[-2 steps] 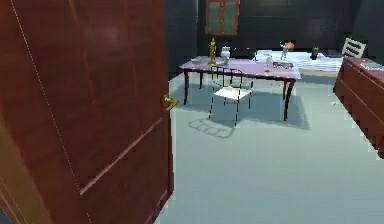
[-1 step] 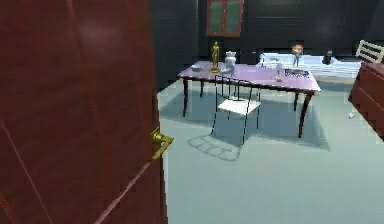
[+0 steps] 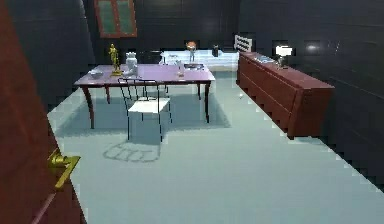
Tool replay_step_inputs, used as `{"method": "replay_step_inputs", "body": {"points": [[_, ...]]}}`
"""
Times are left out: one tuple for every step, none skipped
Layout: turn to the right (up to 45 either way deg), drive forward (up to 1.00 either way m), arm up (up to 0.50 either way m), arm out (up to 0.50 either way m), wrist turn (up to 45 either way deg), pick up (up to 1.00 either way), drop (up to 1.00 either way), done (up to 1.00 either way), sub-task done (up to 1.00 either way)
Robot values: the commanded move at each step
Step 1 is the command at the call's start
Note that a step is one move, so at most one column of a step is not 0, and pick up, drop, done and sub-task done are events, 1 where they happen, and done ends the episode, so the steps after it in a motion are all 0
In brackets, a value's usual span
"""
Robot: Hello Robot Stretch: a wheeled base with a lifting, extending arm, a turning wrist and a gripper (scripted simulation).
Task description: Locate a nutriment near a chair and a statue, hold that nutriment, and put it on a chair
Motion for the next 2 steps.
{"method": "replay_step_inputs", "body": {"points": [[0.0,1.00,0.00,0.00,0.0,0.00,0.00,0.00,0.00],[3.0,0.00,0.00,0.00,0.0,0.00,0.00,0.00,0.00]]}}
